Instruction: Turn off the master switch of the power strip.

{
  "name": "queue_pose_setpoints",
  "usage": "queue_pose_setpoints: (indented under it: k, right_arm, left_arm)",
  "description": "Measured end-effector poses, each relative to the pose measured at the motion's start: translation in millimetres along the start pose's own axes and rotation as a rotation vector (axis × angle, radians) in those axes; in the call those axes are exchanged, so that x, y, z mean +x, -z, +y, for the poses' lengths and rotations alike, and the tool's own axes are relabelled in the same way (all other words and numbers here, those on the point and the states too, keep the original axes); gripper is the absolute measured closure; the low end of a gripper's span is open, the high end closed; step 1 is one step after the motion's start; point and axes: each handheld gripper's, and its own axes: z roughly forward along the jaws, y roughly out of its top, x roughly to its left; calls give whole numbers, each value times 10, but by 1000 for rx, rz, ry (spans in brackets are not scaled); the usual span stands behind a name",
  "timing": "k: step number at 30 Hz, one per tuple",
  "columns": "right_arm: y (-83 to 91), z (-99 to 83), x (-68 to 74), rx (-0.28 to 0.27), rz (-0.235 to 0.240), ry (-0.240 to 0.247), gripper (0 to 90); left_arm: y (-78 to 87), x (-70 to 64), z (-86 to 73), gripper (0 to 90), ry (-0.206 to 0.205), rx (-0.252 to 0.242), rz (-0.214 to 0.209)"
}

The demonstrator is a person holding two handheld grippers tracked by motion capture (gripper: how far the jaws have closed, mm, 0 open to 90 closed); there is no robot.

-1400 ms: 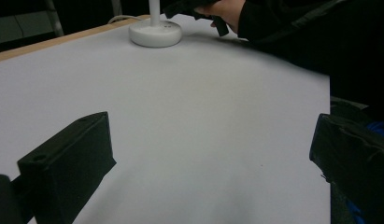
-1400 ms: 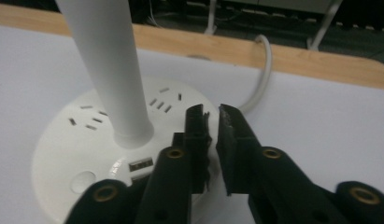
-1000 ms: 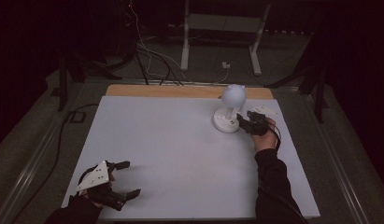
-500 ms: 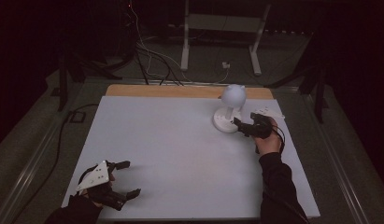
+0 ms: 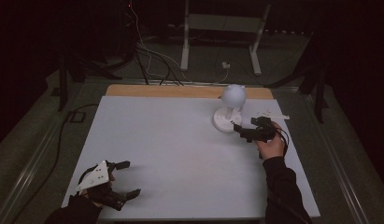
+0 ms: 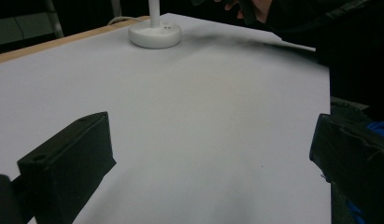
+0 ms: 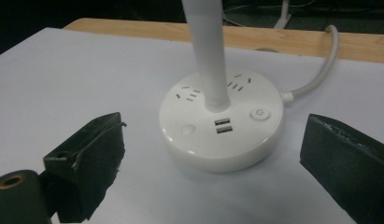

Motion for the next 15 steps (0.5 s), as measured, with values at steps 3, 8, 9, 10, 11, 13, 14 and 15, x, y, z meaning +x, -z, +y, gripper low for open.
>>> queue_pose_setpoints:
  k: [3,8,9,10,11,13,14,15]
  right_arm:
    - [56,-14,28,-14,6,12,60]
    - [189,-55,121,-39,47,31,31]
    - [189,-55,121,-39,47,31,31]
    - [212,-63,141,-45,47,38,26]
    - [234,-72,161,-48,53,43,26]
    - [275,-90,198,-49,63,60,26]
    - [293,-100,216,-55,63,66,26]
    - [311,-111,231,-57,71,71,26]
  left_arm:
    - [1,0,-2,2,1,1,0]
    - [0,-2,-1,2,0,1,0]
    - [0,-2,-1,2,1,1,0]
    - [0,-1,-1,2,1,1,-1]
    - [0,-1,-1,2,0,1,-1]
    - [0,-2,-1,2,1,2,-1]
    - [0,-3,-1,2,0,2,-1]
    - [1,-3,0,2,-1,3,-1]
